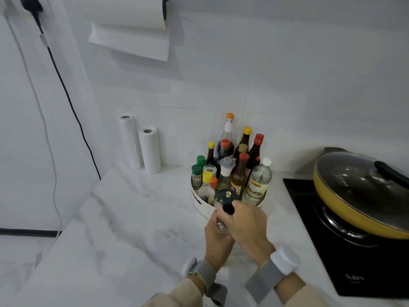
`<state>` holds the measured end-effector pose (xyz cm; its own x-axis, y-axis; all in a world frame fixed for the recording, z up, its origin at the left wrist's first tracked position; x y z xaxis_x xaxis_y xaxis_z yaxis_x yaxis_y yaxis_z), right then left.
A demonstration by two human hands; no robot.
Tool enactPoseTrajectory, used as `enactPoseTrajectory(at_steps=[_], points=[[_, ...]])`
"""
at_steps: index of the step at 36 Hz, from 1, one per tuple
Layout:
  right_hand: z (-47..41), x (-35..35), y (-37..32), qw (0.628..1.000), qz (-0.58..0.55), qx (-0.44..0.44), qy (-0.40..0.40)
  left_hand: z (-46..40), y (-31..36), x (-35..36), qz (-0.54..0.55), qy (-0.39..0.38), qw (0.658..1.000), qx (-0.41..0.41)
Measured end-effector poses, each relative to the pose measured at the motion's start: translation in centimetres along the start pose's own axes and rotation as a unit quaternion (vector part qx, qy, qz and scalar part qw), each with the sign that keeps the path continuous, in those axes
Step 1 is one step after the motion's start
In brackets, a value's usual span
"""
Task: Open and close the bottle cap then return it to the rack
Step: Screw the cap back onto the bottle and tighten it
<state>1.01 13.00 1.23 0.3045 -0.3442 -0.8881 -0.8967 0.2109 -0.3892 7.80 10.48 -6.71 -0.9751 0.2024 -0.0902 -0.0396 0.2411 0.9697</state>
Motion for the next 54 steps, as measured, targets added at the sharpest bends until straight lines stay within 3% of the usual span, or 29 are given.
enactPoseTrajectory(at_steps=[4, 9, 12, 15, 19, 24, 29, 37, 43, 47, 54], points=[[0.3, -1.2, 0.6, 0.999, 0.026, -0.027, -0.034, 0.0, -0.9, -0.5, 0.031, -0.043, 0.998, -0.025], [-1.0, -3.4, 2.1, 0.958, 0.092, -0.224, -0.152, -0.9, -1.2, -1.7, 0.049, -0.124, 0.991, -0.032], [-2.6, -3.4, 2.8, 0.923, 0.123, -0.321, -0.171, -1.0, -0.9, -1.8, 0.043, -0.141, 0.988, -0.033], [-3.9, -3.2, 2.6, 0.907, 0.122, -0.361, -0.179, -0.9, -0.7, -1.7, 0.04, -0.143, 0.988, -0.032], [-4.1, -2.7, 1.9, 0.927, 0.034, -0.317, -0.197, -1.0, -1.1, -1.3, 0.03, -0.101, 0.994, -0.034], [-2.8, -1.5, 1.8, 0.97, 0.011, -0.213, -0.116, -0.2, -0.9, -0.3, 0.016, -0.032, 0.998, -0.049], [-1.3, -1.2, 1.4, 0.985, -0.028, -0.153, -0.068, -0.1, -1.1, -0.4, 0.011, -0.055, 0.997, -0.046], [-2.4, -2.1, 2.3, 0.966, -0.031, -0.228, -0.122, -0.7, -1.0, -1.7, 0.005, -0.161, 0.985, -0.059], [-3.8, -1.0, 2.0, 0.95, -0.063, -0.255, -0.17, -1.0, -1.1, -2.1, -0.01, -0.192, 0.979, -0.069], [-3.6, 0.1, 1.8, 0.956, -0.082, -0.249, -0.134, -0.7, -1.3, -1.8, 0.001, -0.147, 0.986, -0.084], [-2.1, 2.0, 1.9, 0.984, -0.099, -0.144, -0.02, 0.3, -1.0, -0.8, 0.013, -0.052, 0.996, -0.068]])
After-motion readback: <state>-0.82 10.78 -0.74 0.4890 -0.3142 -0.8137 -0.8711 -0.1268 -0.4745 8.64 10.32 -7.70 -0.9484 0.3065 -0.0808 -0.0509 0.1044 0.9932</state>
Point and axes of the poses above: each hand's wrist, its own z-axis away from the middle knuckle, its own x-axis out of the palm, y = z × x, the point moved 1 cm from there along -z, towards the middle knuckle, and after that the axes turned 4 degrees about -z, right-handed, at the moved point
